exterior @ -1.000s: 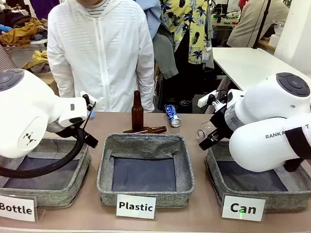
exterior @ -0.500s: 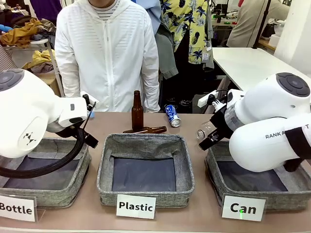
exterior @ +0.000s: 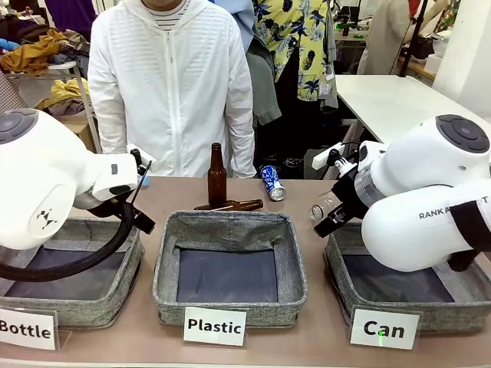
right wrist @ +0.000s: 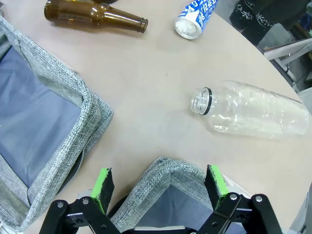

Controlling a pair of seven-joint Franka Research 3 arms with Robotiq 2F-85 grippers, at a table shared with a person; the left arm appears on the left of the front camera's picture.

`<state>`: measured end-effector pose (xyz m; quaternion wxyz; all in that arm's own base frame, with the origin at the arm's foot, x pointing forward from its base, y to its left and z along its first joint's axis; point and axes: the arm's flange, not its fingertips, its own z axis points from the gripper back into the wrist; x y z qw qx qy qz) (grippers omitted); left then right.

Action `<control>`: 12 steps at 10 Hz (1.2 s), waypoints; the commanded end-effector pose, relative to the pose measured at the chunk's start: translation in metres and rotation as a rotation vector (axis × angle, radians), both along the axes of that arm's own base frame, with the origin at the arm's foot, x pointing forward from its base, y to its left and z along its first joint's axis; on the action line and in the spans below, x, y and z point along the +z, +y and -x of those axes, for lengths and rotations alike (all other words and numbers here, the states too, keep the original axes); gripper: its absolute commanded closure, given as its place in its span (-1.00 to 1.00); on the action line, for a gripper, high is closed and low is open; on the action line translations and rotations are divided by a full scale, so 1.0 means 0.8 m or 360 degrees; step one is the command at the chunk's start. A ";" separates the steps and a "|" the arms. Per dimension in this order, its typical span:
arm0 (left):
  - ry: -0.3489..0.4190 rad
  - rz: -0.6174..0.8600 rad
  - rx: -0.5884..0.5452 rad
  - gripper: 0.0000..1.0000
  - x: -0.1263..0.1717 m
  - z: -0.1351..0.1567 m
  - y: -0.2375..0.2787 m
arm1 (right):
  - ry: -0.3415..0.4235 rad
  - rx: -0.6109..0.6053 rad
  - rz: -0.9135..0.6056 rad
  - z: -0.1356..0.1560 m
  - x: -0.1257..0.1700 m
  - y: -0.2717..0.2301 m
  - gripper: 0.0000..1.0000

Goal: Sort the can waste into the basket.
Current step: Pick up the can waste from the table and place it in the right Fabric basket.

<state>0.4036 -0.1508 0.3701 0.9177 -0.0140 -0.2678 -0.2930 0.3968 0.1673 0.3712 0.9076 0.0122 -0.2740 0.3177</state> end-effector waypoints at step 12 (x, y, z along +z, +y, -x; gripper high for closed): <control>0.0029 0.0788 -0.0323 -1.00 0.214 0.143 0.176 | 0.0527 -0.0296 -0.0860 0.128 0.201 -0.172 -1.00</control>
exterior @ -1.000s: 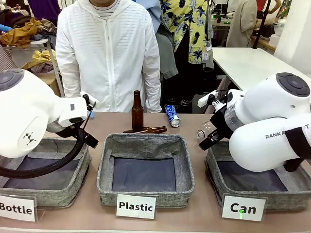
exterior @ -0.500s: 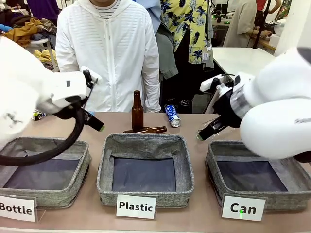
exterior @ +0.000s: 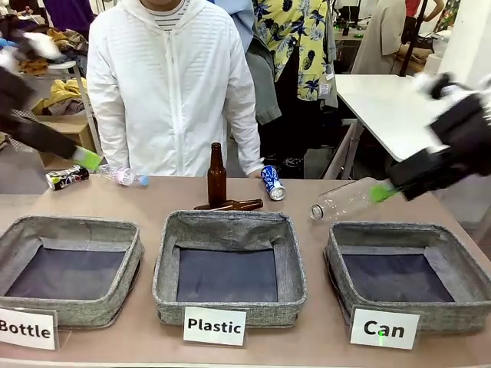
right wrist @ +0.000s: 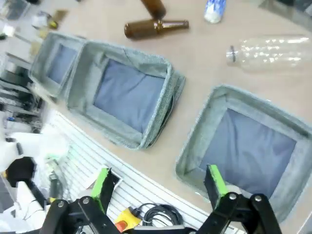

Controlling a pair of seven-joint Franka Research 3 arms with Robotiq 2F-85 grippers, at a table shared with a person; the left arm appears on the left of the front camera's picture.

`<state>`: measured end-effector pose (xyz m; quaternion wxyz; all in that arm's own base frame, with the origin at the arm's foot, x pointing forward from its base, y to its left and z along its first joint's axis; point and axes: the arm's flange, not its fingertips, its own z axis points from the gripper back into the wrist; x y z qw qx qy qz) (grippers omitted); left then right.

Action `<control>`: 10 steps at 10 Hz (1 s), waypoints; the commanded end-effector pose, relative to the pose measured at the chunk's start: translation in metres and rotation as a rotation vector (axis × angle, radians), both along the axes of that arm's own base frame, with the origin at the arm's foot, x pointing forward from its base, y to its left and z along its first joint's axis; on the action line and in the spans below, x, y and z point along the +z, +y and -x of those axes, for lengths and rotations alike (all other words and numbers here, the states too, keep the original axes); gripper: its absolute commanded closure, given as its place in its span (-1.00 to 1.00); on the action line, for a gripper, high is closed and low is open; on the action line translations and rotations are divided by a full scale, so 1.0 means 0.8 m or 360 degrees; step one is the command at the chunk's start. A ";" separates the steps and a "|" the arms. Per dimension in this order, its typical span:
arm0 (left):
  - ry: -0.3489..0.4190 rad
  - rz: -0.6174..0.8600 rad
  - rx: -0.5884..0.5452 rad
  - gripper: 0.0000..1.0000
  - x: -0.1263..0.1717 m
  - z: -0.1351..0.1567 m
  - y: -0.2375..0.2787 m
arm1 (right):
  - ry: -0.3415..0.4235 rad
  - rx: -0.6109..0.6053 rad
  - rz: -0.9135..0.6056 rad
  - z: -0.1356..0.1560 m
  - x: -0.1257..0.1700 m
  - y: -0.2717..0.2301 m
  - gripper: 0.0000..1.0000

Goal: Sort the can waste into the basket.
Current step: Pick up the can waste from the table and place it in the right Fabric basket.

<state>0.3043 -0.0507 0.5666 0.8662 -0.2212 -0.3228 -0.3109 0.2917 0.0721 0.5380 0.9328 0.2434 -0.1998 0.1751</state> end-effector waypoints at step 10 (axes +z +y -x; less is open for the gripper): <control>0.0175 0.1030 0.0730 -1.00 -0.120 0.065 0.357 | 0.0204 -0.0851 -0.0808 0.034 -0.076 -0.314 -1.00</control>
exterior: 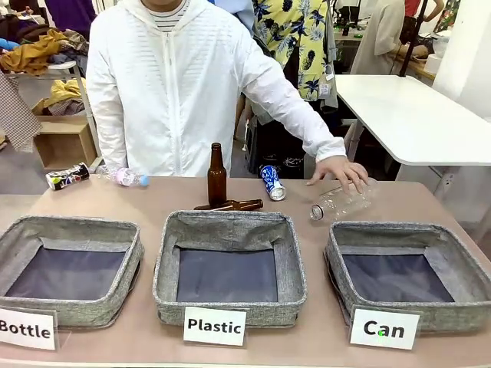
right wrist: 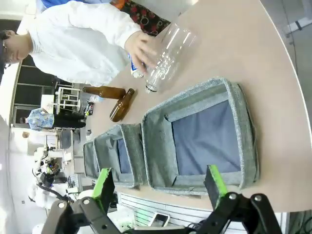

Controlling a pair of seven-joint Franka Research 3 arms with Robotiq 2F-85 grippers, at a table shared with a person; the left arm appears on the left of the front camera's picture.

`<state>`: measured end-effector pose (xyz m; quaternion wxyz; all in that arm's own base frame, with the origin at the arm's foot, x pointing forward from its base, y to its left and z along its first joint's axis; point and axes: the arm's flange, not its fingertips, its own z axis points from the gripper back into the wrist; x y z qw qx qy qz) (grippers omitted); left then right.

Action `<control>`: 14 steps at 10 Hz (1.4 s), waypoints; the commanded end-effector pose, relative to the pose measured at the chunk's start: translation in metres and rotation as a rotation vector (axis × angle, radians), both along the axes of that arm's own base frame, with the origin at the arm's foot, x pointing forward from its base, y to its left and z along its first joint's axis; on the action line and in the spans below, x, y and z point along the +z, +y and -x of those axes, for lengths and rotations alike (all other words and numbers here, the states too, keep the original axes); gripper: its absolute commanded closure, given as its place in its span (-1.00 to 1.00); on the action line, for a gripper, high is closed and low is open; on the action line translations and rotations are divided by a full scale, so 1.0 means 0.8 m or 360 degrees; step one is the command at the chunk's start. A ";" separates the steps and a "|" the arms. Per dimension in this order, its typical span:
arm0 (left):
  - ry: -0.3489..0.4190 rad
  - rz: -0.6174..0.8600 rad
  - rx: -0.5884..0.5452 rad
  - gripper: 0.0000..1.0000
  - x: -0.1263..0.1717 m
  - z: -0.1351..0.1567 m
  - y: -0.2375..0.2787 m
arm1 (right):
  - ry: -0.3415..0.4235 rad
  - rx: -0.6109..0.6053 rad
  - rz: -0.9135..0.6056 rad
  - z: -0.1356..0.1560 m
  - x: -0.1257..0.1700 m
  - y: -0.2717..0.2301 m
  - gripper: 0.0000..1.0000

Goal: Sort the can waste into the basket.
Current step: Pick up the can waste from the table and place it in the right Fabric basket.

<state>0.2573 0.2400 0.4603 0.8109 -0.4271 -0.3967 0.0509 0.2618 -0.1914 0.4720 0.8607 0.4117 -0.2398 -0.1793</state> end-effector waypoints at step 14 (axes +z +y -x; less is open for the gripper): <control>-0.0040 -0.0059 -0.0069 -1.00 0.013 0.007 -0.007 | 0.0066 0.0516 0.0639 -0.145 0.095 0.158 -1.00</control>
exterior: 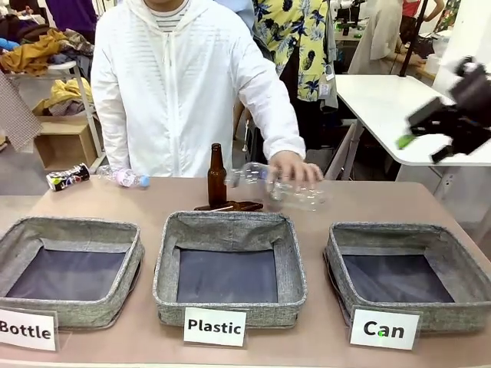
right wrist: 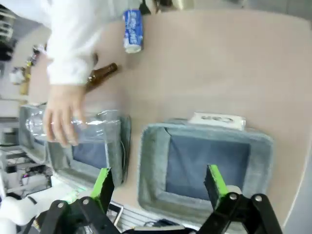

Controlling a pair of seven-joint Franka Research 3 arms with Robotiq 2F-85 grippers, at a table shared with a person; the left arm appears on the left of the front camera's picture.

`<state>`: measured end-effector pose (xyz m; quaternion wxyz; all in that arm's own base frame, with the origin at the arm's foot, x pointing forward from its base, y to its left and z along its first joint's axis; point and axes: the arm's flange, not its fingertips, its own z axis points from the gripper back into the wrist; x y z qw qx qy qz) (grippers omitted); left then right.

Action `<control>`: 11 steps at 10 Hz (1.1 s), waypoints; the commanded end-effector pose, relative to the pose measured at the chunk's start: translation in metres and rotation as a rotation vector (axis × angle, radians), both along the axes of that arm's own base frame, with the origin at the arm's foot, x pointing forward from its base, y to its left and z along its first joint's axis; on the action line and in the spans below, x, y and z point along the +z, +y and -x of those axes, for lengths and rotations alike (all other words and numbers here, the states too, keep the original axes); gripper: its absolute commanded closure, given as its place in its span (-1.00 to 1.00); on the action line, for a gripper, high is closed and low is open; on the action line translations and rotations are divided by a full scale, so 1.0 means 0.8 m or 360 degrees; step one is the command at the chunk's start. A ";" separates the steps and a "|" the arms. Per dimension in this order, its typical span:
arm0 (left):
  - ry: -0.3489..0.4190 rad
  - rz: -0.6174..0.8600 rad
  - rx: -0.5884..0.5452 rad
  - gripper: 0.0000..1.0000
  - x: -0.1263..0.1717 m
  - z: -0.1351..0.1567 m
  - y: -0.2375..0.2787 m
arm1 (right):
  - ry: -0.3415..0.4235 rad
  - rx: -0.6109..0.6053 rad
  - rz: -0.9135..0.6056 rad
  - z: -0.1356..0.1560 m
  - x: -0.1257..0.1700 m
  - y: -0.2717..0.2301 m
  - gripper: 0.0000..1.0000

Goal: Sort the can waste into the basket.
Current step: Pick up the can waste from the table and place it in the right Fabric basket.

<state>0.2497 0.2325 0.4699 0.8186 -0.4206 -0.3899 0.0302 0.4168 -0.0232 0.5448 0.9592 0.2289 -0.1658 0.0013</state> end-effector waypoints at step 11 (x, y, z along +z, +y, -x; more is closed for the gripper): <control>-0.0040 -0.0006 -0.0014 -1.00 0.001 -0.003 0.003 | -0.0053 -0.0432 -0.0202 0.130 -0.064 -0.127 -1.00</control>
